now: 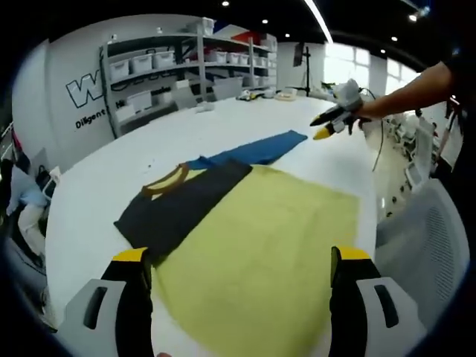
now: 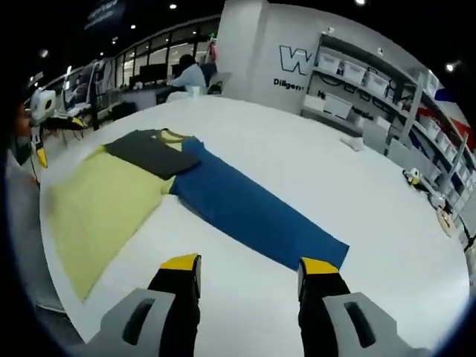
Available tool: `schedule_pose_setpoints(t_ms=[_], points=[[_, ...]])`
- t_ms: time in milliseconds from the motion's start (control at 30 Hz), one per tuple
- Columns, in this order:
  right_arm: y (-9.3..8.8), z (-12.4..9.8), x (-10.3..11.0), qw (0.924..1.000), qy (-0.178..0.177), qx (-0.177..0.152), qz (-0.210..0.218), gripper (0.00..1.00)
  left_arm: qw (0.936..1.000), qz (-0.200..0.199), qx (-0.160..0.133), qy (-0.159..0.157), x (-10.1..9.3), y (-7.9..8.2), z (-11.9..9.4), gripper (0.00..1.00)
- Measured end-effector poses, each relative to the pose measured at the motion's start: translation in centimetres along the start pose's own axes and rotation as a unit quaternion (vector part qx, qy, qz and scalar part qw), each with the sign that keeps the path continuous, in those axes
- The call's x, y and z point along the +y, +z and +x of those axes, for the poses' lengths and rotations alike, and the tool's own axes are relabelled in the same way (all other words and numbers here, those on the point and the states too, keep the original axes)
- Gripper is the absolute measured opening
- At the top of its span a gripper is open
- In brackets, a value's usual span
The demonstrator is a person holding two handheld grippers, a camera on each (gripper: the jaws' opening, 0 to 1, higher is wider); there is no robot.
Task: Fold the garment on the visible template until the final outline fits inside the template.
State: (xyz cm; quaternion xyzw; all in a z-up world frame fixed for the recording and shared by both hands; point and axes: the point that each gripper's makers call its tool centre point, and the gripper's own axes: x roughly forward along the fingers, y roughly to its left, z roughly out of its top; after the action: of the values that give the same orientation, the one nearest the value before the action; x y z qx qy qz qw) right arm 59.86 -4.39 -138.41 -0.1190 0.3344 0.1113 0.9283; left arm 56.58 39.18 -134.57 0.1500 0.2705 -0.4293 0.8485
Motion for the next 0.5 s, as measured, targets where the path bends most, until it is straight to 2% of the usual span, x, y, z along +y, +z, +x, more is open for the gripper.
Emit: schedule_pose_setpoints(t_ms=[200, 300, 433, 500], points=[[-0.5, 1.1, -2.3, 0.9992, -0.034, 0.021, 0.01, 0.4, 0.9994, -0.027, -0.003, 0.022, 0.5, -1.5, -1.7, 0.99], [-1.1, 1.6, -4.0, 0.997, -0.055, 0.031, 0.046, 0.39, 0.9988, -0.035, -0.002, 0.033, 0.8, -2.0, -2.3, 0.99], [-1.1, 1.9, -5.2, 0.9917, -0.07, 0.025, 0.104, 0.38, 0.9978, -0.042, -0.007, 0.05, 1.2, -2.2, -3.2, 0.99], [-1.0, 2.2, -5.6, 0.9918, -0.07, 0.024, 0.104, 0.39, 0.9972, -0.047, -0.01, 0.057, 1.4, -2.3, -3.5, 0.99]])
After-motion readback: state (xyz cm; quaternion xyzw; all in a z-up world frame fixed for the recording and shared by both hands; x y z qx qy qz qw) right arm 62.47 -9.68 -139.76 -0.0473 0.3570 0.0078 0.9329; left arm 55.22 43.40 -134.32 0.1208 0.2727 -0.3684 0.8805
